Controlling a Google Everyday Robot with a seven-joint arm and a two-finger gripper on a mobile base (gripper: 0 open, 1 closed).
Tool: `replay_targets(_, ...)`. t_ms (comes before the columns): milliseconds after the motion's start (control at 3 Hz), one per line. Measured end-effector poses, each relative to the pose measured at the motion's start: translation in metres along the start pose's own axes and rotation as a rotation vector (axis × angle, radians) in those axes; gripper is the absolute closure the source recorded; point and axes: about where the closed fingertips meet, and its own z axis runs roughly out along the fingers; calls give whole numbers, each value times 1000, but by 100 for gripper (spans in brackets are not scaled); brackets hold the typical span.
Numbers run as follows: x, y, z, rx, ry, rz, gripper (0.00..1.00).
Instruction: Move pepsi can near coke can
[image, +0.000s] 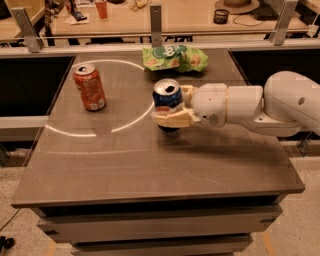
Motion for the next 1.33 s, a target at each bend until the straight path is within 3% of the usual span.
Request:
replay_targets(667,-4,-46,52,63,9,-19,100)
replay_targets(1000,-6,-62,80,87,22,8,100)
replay_targets(1333,-5,-65,104,74,30,41,100)
